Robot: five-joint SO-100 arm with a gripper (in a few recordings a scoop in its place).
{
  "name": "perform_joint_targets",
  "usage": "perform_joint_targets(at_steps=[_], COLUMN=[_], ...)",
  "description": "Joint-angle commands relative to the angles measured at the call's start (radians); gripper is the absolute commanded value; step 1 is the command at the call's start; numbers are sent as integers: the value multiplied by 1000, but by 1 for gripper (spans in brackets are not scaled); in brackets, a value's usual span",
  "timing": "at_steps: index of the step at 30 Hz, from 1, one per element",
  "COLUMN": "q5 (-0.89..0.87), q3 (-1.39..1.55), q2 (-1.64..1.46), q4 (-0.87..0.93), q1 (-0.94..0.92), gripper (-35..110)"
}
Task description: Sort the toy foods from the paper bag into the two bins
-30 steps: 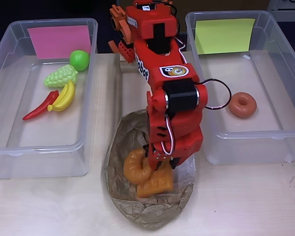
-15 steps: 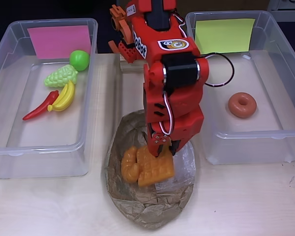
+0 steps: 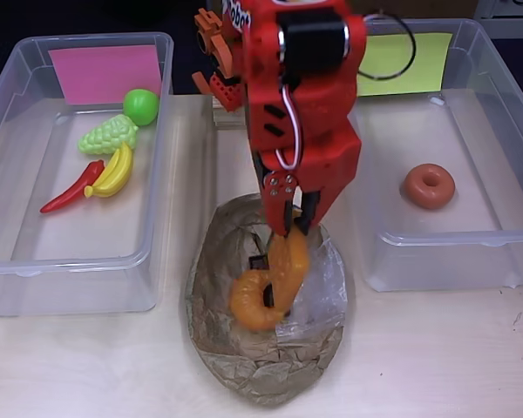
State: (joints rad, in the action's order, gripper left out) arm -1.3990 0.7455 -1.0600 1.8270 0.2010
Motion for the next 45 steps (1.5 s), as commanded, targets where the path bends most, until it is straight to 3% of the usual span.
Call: perform_joint_targets(at_steps=[1, 8, 15, 19, 29, 36, 39, 45], q5=[-55, -170, -190, -288, -775, -1243, -1407, -1568], q3=[144, 499, 669, 732, 703, 704, 713, 681], q2=[-253, -718, -1069, -1173, -982, -845, -787, -637], q4=[14, 14, 15, 17, 14, 14, 12, 11], q1=[38, 135, 218, 341, 801, 1062, 1135, 1181], gripper=[1, 1, 1, 0, 0, 1, 1, 1])
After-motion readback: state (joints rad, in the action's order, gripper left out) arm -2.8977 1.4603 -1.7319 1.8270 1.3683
